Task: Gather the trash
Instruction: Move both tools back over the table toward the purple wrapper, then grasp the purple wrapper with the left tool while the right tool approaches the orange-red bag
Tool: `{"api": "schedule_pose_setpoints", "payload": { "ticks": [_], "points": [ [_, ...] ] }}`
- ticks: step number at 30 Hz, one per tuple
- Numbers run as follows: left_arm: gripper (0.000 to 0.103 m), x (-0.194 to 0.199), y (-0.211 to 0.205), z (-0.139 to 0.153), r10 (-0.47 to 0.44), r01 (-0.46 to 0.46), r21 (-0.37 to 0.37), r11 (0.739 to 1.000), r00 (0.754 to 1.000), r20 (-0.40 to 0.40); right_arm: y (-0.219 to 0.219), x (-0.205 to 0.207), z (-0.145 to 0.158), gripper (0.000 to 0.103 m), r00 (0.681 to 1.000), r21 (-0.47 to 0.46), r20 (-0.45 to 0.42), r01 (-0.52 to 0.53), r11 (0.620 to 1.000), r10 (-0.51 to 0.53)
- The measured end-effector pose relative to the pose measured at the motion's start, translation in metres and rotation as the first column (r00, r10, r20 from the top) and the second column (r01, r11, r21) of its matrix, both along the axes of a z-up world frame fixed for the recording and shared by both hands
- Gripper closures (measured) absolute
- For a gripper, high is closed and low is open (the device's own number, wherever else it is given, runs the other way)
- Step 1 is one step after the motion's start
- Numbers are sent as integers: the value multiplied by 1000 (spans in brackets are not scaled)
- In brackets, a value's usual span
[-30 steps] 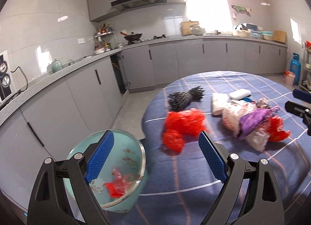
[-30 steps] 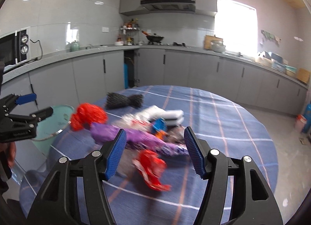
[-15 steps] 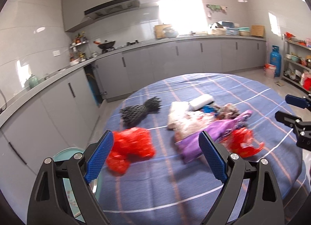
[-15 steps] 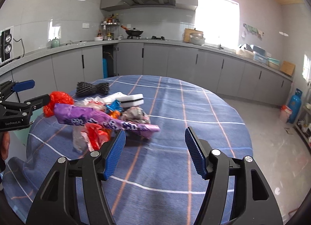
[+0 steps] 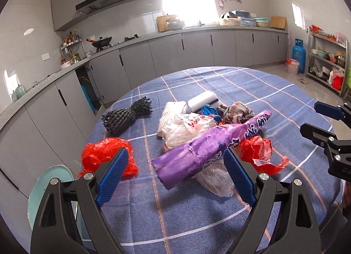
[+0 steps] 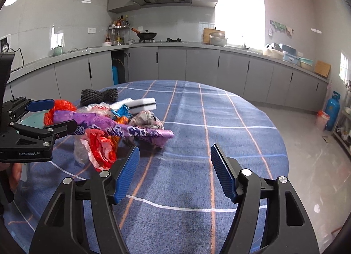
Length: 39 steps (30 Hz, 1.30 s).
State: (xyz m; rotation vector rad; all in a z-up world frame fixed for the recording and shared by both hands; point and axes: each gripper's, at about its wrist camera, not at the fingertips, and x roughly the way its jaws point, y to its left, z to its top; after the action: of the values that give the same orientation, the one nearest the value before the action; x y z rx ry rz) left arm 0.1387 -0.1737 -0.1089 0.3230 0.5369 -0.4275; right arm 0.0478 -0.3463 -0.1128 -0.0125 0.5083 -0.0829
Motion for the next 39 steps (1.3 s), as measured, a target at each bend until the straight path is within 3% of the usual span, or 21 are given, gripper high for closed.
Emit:
{"api": "schedule_pose_setpoints", "payload": {
  "ticks": [6, 8, 10, 18, 27, 30, 39],
  "points": [
    [67, -6, -7, -3, -60, 61, 16, 998, 997, -49, -2, -3, -2, 35, 1000, 7, 0, 4, 1000, -4],
    [88, -10, -8, -2, -77, 78, 25, 997, 996, -45, -4, -4, -2, 34, 1000, 12, 2, 3, 1000, -3],
    [97, -14, -8, 1, -84, 85, 19, 996, 996, -43, -4, -5, -2, 33, 1000, 17, 2, 3, 1000, -3],
    [101, -32, 2, 33, -98, 99, -45, 994, 995, 25, -9, -6, 4, 33, 1000, 37, 19, 15, 999, -16],
    [102, -51, 24, 66, -54, 68, -120, 990, 992, 117, 0, -6, 11, 33, 999, 61, 28, -27, 998, 25],
    [102, -55, 30, 68, -42, 59, -113, 992, 989, 142, 8, 1, 15, 33, 998, 72, 21, -66, 995, 65],
    [102, -53, 45, 41, -14, 21, -75, 997, 996, 87, 23, 24, 6, 33, 992, 100, -34, -114, 988, 118]
  ]
}}
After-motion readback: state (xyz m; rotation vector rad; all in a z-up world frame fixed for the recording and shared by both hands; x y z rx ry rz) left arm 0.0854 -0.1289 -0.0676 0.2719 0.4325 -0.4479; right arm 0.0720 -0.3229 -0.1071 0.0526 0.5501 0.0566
